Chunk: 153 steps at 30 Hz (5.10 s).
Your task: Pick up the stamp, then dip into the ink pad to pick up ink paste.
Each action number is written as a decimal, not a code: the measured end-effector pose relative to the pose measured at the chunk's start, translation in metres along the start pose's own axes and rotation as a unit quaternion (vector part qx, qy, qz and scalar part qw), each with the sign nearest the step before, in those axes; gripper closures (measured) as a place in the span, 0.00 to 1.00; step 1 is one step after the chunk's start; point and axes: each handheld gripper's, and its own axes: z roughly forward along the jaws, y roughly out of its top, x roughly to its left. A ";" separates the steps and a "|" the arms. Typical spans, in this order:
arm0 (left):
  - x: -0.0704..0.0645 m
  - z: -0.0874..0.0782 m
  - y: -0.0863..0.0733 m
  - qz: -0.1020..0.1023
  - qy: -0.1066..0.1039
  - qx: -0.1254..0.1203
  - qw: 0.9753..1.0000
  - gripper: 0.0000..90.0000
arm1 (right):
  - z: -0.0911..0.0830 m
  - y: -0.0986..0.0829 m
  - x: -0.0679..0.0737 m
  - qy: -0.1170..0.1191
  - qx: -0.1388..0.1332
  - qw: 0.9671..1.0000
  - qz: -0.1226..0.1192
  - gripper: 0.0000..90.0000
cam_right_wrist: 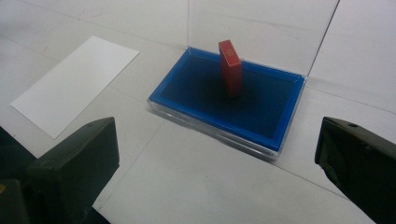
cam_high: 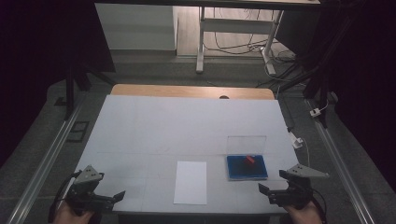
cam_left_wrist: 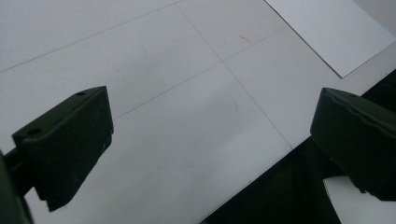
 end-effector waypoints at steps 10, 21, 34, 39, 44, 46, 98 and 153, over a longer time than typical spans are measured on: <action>0.001 0.000 0.000 -0.007 -0.005 -0.002 1.000 0.00 | -0.002 0.004 0.003 0.001 -0.011 1.000 0.003 0.00; 0.002 0.000 0.003 -0.009 -0.003 -0.014 1.000 0.00 | 0.004 0.009 0.002 0.017 -0.009 1.000 -0.002 0.00; 0.003 0.002 0.003 -0.014 -0.005 -0.004 1.000 0.00 | 0.021 0.019 0.004 0.022 0.015 0.999 -0.024 0.00; 0.003 0.003 0.003 -0.015 -0.008 -0.002 1.000 0.00 | 0.029 0.023 0.003 0.019 0.027 0.999 -0.033 0.00; 0.003 0.003 0.003 -0.014 -0.009 0.001 1.000 0.00 | 0.037 0.028 0.001 0.009 0.030 0.999 -0.034 0.00; 0.003 0.003 0.003 -0.014 -0.009 0.001 1.000 0.00 | 0.040 0.029 -0.001 0.009 0.032 0.999 -0.033 0.00; 0.000 0.005 0.004 -0.002 -0.008 0.011 1.000 0.00 | 0.097 0.056 -0.021 0.015 0.120 0.988 -0.096 0.78; 0.002 0.005 0.004 -0.006 -0.014 0.011 1.000 0.00 | 0.091 0.058 -0.003 0.031 0.120 0.982 -0.145 0.89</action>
